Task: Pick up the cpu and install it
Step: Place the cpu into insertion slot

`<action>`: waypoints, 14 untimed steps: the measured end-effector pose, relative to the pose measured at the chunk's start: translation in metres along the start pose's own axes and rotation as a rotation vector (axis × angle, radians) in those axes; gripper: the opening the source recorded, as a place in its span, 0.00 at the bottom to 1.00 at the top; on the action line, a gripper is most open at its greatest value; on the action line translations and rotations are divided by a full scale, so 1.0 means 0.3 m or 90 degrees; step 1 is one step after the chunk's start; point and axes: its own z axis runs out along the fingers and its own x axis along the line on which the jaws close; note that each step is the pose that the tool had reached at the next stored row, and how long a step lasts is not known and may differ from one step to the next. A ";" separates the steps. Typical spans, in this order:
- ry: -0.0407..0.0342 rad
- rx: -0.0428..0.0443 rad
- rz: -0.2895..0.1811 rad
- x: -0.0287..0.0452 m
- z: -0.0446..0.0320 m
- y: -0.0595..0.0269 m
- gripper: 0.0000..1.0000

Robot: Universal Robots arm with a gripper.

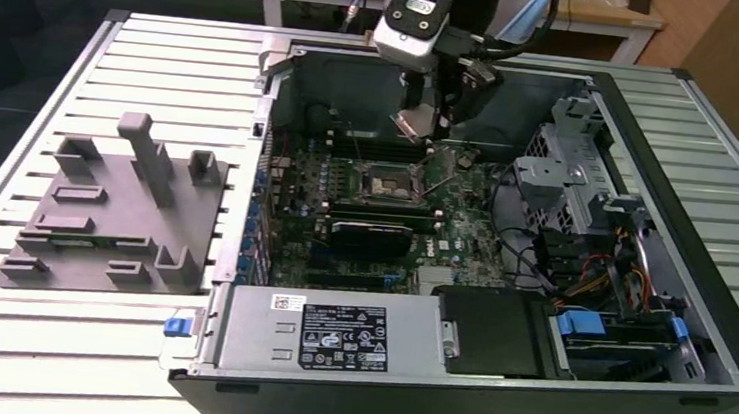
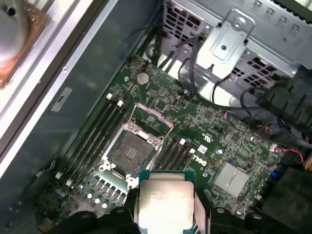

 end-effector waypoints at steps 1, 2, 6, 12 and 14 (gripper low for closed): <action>-0.0005 0.0000 0.011 0.000 0.000 0.000 0.54; -0.0009 0.0000 0.021 0.000 0.001 0.000 0.54; -0.0028 0.0001 0.065 0.000 0.002 0.000 0.54; -0.0056 0.0003 0.128 0.000 0.004 0.000 0.54; -0.0065 0.0003 0.149 0.000 0.005 0.000 0.54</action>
